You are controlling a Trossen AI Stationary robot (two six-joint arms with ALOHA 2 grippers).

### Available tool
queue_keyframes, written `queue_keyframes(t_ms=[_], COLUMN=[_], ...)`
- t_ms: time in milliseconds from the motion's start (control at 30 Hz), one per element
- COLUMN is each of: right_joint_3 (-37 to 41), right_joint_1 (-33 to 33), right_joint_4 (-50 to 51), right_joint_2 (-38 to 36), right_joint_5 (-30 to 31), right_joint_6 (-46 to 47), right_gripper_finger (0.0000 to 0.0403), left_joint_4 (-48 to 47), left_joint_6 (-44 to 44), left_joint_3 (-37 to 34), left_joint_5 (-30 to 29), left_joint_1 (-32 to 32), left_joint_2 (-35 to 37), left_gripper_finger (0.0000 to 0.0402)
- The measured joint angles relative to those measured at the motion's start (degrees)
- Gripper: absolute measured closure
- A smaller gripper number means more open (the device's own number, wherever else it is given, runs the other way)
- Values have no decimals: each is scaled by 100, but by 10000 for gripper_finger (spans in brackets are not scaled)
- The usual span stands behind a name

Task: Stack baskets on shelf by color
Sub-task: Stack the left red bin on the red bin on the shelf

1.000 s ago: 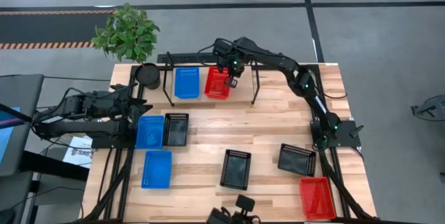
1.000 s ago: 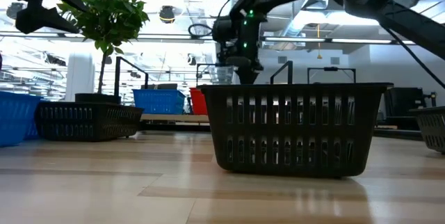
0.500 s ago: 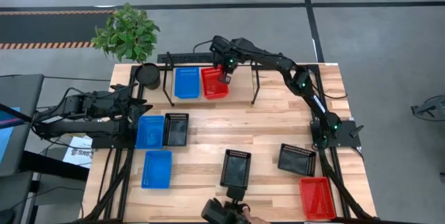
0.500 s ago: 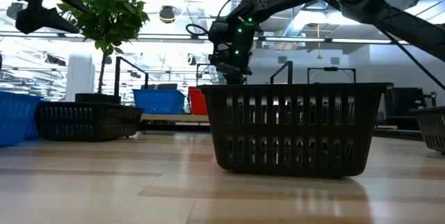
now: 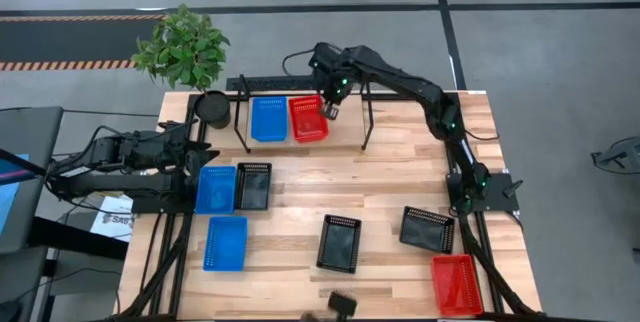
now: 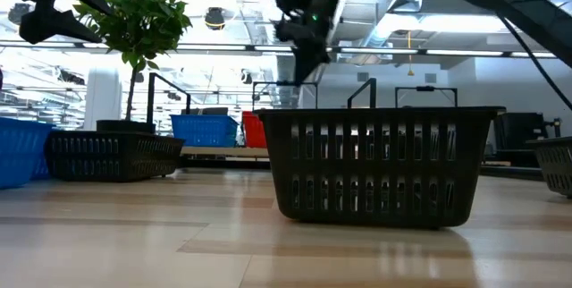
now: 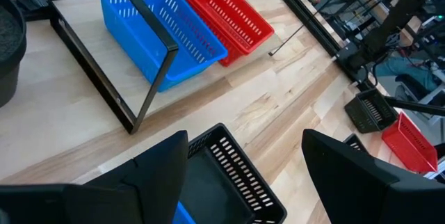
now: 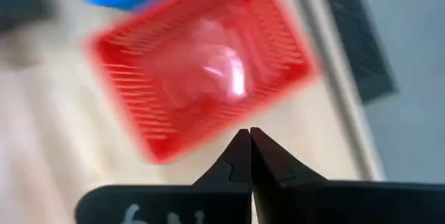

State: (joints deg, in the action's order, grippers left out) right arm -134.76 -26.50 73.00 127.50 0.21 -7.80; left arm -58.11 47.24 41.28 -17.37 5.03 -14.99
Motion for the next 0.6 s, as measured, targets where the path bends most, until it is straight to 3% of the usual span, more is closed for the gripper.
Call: queue_keyframes(t_ms=[333,600], right_joint_3=[15,15], right_joint_1=[1326,1472], right_joint_4=[-45,-260], right_joint_2=[535,988], right_joint_5=[-9,500], right_joint_6=[-425,-585], right_gripper_finger=[388,391], left_joint_4=[7,4], left_joint_6=[-31,-52], left_joint_3=[0,0], left_joint_5=[16,21], left_joint_1=[-1,1], left_joint_2=[-1,-1], left_gripper_finger=[132,132])
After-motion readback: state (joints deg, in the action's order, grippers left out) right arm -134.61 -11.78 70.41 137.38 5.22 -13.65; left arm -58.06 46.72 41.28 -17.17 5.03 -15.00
